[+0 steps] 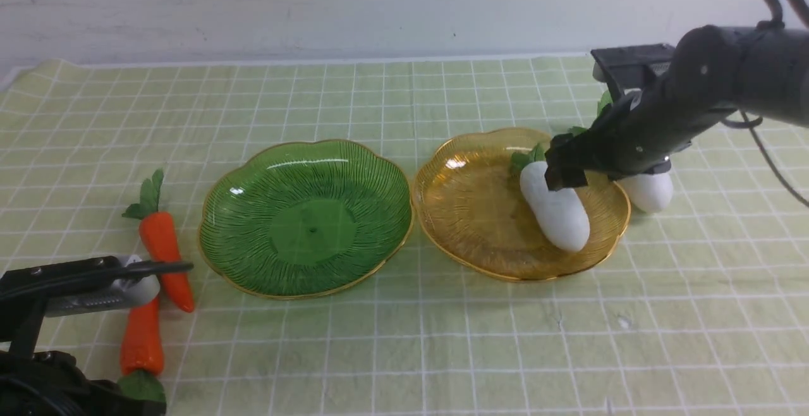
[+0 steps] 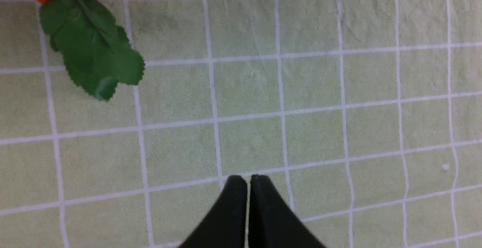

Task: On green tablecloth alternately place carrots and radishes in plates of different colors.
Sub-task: 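Place the white radish on the plate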

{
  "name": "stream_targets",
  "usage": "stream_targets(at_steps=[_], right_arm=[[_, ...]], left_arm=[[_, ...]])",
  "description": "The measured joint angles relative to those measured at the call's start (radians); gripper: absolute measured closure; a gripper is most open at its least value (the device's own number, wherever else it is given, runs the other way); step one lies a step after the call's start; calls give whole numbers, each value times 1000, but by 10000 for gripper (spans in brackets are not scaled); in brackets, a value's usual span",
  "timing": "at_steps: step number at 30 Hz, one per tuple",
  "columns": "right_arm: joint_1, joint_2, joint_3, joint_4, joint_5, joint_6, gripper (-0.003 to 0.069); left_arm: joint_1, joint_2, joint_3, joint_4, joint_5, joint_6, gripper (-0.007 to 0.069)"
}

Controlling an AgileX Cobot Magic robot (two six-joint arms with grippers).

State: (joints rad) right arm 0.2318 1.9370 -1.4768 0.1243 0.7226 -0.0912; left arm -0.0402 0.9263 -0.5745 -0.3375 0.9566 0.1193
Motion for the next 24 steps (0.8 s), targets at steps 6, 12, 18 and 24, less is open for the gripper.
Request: stream_targets(at_steps=[6, 12, 18, 24], right_arm=[[0, 0, -69, -208, -5, 143, 2], [-6, 20, -73, -446, -58, 394, 4], [-67, 90, -73, -521, -146, 648, 26], [-92, 155, -73, -535, -173, 679, 62]], left_arm=[[0, 0, 0, 0, 0, 0, 631], [0, 0, 0, 0, 0, 0, 631], [0, 0, 0, 0, 0, 0, 631], [0, 0, 0, 0, 0, 0, 631]])
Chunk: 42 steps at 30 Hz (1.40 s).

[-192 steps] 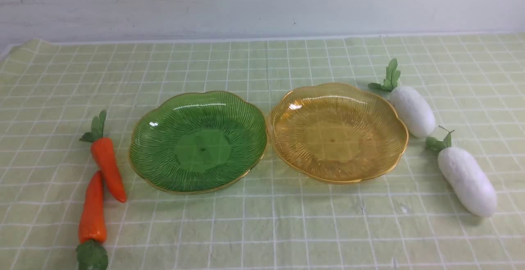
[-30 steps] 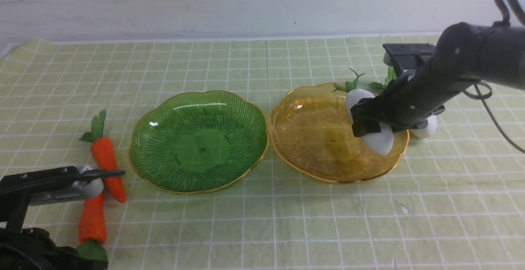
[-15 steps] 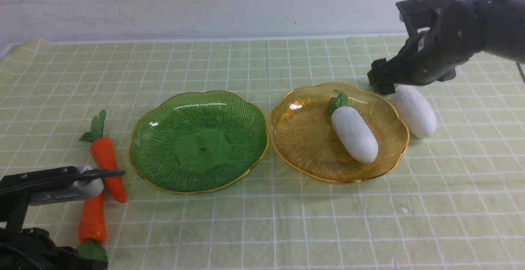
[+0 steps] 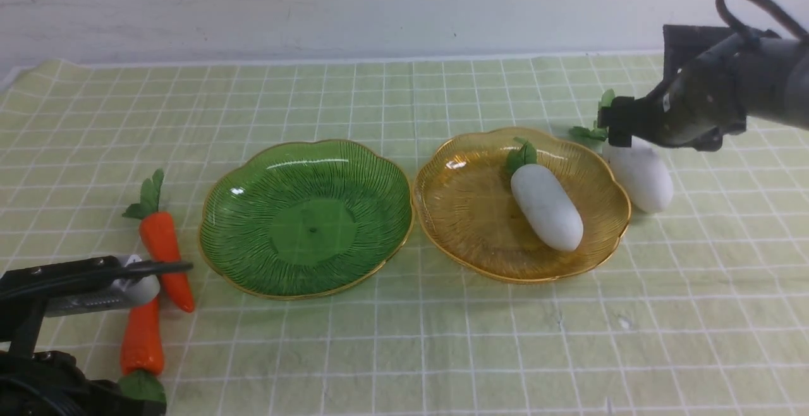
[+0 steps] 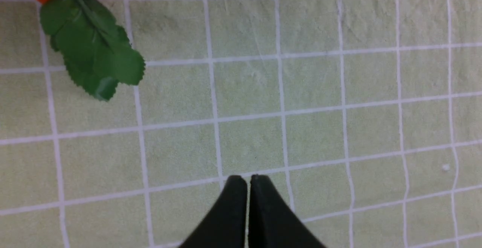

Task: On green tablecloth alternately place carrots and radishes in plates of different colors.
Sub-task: 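Place the white radish on the plate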

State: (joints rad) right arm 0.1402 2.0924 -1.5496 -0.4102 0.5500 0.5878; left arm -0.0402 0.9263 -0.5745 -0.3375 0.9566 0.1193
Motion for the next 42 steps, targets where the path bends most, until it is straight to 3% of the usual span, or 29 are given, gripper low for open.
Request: stream_targets(at_steps=[13, 17, 24, 28, 32, 36, 37, 39, 42], right_arm=[[-2, 68, -1, -58, -17, 0, 134], [-2, 67, -1, -92, -4, 0, 210], [-3, -23, -33, -185, 116, 0, 210], [2, -107, -63, -168, 163, 0, 210], [45, -182, -74, -68, 229, -55, 210], [129, -184, -74, 139, 261, -262, 210], [133, -182, -74, 139, 261, -274, 210], [180, -162, -74, 252, 269, -415, 210], [207, -140, -74, 324, 272, -490, 210]], left_arm=[[0, 0, 0, 0, -1, 0, 631], [0, 0, 0, 0, -1, 0, 631], [0, 0, 0, 0, -1, 0, 631], [0, 0, 0, 0, -1, 0, 631], [0, 0, 0, 0, -1, 0, 631], [0, 0, 0, 0, -1, 0, 629], [0, 0, 0, 0, -1, 0, 629], [0, 0, 0, 1, -1, 0, 627], [0, 0, 0, 1, -1, 0, 618]])
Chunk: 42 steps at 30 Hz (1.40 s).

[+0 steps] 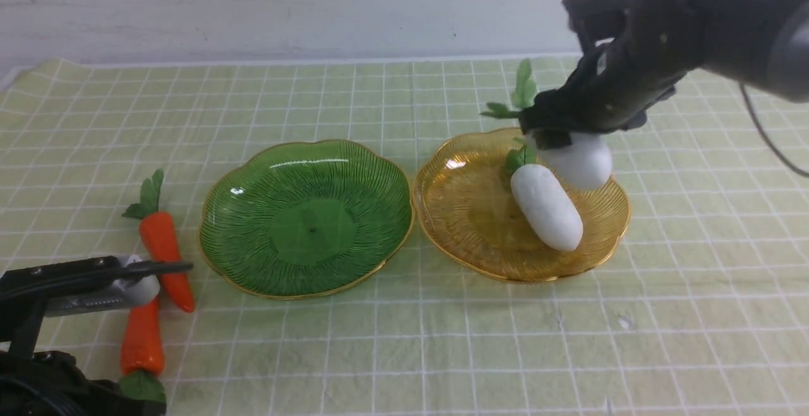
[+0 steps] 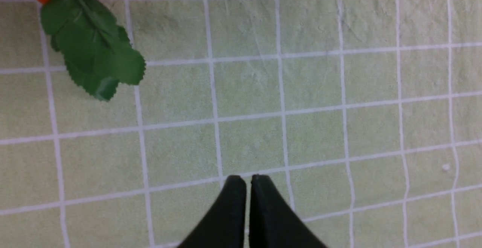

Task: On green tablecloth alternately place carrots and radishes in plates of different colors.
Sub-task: 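Place the white radish on the plate, then pick up the carrot and put it on the nearest plate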

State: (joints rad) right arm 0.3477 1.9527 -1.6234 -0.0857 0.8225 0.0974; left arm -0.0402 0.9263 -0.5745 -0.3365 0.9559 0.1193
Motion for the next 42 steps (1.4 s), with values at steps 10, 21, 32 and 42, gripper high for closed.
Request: stream_targets(at_steps=[10, 21, 32, 42], right_arm=[[48, 72, -2, 76, 156, -70, 139], [48, 39, -141, 86, 400, -80, 230], [48, -272, 49, 260, 413, -133, 654], [48, -678, 485, 277, 421, -151, 673]], left_arm=[[0, 0, 0, 0, 0, 0, 474], [0, 0, 0, 2, -65, -1, 295], [0, 4, 0, 133, -329, -165, 293], [0, 231, -4, 320, -444, -403, 293]])
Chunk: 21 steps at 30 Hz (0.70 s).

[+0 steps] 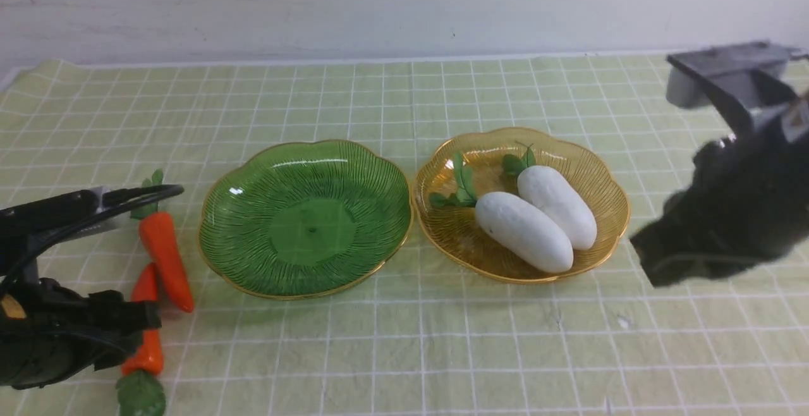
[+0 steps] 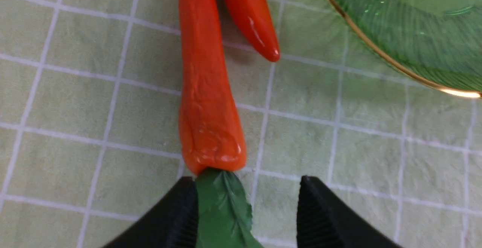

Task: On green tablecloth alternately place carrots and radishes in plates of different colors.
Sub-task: 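Pick up the carrot and put it on the nearest plate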

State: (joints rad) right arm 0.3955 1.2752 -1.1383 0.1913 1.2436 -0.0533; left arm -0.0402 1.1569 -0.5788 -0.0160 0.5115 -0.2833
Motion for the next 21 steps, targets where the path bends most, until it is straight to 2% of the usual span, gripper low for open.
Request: stream_targets(at_steps=[4, 10, 17, 21], right_arm=[[0, -128, 160, 0, 1, 0, 673], [0, -201, 264, -2, -18, 0, 673], [0, -206, 279, -3, -60, 0, 673], [0, -206, 279, -3, -68, 0, 673]], left_arm=[[0, 136, -44, 70, -42, -77, 293], [0, 276, -82, 137, -66, -98, 293], [0, 408, -93, 182, -87, -97, 286], [0, 423, -99, 188, -66, -97, 309]])
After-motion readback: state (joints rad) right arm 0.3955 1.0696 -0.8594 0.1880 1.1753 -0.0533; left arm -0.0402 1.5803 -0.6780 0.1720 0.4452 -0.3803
